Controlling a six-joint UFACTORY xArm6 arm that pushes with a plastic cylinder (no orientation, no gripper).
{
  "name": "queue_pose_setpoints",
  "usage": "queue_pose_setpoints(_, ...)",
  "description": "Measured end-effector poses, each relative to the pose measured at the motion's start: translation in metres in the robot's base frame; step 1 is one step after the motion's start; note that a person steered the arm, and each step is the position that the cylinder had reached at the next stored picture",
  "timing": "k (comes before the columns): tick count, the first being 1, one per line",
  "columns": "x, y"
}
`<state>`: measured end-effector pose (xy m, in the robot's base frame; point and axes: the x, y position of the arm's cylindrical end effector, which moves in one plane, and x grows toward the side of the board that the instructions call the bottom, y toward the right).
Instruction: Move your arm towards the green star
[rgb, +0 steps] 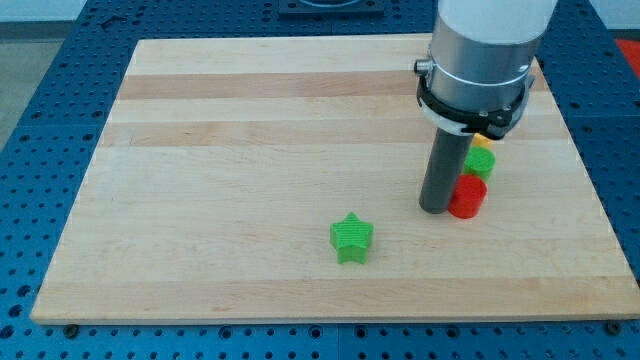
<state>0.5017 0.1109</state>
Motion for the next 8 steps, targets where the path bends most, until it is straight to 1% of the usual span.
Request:
queue_pose_setpoints(2, 0.000, 0.001)
queue_pose_setpoints(3, 0.001, -0.019)
queue_pose_setpoints(4, 0.001, -0.040)
queue_pose_setpoints(6, -0.010, -0.140)
queue_pose_setpoints(7, -0.003, -0.168)
queue_pose_setpoints(8, -0.003, -0.162)
